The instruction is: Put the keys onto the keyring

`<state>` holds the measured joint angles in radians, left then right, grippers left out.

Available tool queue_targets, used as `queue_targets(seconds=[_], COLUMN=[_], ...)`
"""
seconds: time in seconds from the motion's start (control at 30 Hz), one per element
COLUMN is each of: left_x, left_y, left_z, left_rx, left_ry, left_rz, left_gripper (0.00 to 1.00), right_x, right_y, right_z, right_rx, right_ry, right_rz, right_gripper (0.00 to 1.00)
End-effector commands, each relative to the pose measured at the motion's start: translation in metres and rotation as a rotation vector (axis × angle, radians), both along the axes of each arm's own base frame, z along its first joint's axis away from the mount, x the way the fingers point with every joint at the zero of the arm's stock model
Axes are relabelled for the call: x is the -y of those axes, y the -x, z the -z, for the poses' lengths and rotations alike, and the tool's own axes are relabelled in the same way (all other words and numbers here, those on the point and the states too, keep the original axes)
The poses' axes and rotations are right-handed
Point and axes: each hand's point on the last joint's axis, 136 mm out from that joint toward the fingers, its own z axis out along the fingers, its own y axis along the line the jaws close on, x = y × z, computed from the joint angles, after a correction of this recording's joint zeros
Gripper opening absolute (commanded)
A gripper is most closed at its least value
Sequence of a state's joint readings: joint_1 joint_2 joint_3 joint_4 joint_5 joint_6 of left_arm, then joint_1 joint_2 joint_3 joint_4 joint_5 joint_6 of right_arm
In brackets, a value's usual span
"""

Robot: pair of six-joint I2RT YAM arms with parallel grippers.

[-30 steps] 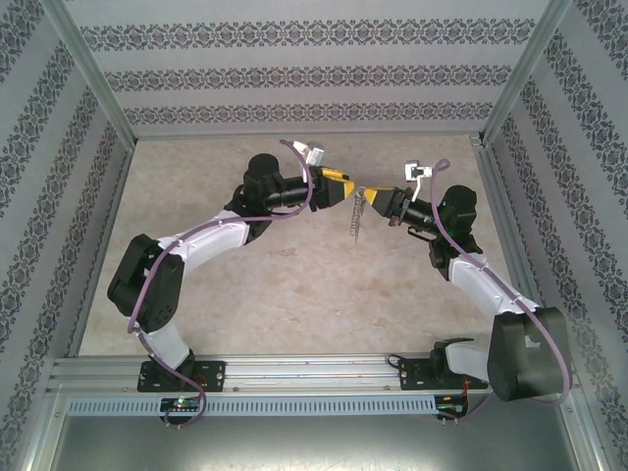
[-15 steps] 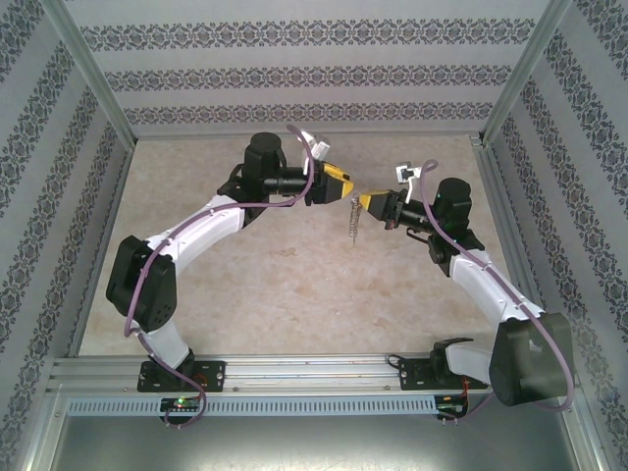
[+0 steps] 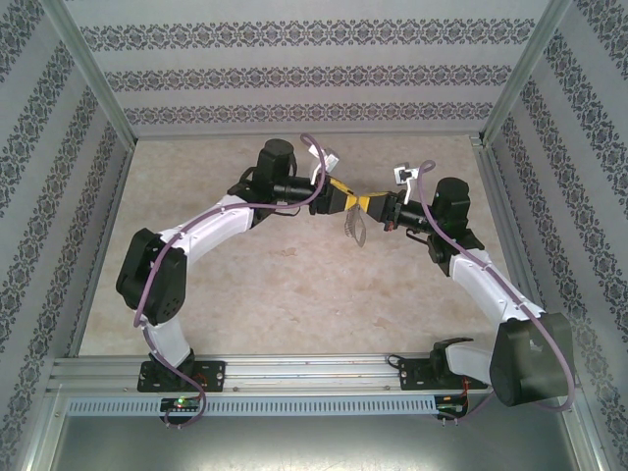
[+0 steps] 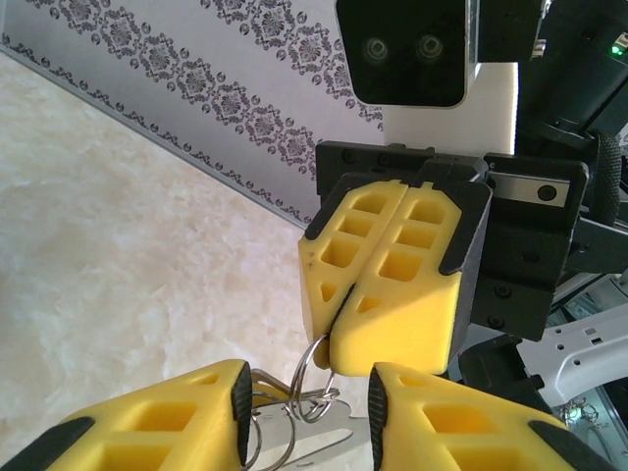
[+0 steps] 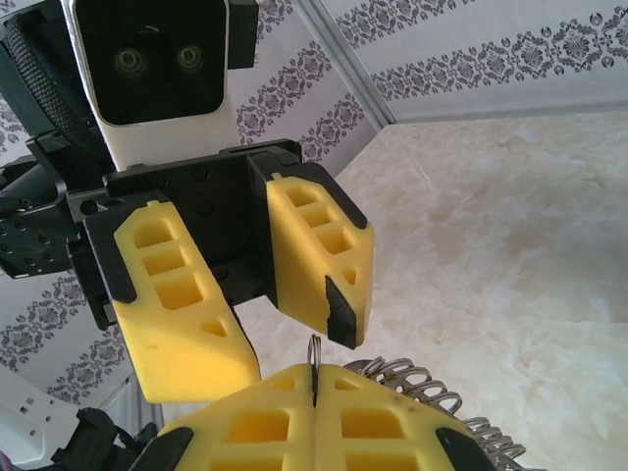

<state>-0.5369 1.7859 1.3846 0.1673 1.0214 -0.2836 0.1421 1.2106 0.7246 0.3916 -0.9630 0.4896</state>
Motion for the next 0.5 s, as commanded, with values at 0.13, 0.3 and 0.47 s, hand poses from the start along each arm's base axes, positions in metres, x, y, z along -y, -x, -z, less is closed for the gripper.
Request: queue_targets(seconds=[0.13, 0.3, 0.47], left_x=[0.0093, 0.0118, 0.0132], left_y=[0.0061, 0.0086, 0.0087], left_z=[-0.0110, -0.0113, -0.0142], left_rx=[0.038, 0.039, 0.047], left_ry=[0.032, 0.035, 0.052], left_rz=[0.047, 0.055, 0.053], left_gripper=[0.28, 0.22, 0.15], right_x=[-0.0042, -0.0041, -0.0041], right_y=[0.0046, 0.0039, 0.0040], right_z=[-0.0220, -0.0217, -0.0221], right_rx=[0.091, 0.093, 0.092], right_ry=[-0.003, -0.003, -0.004], right_rz=[-0.027, -0.025, -0.026], right_gripper=[0.00, 0.00, 0.00])
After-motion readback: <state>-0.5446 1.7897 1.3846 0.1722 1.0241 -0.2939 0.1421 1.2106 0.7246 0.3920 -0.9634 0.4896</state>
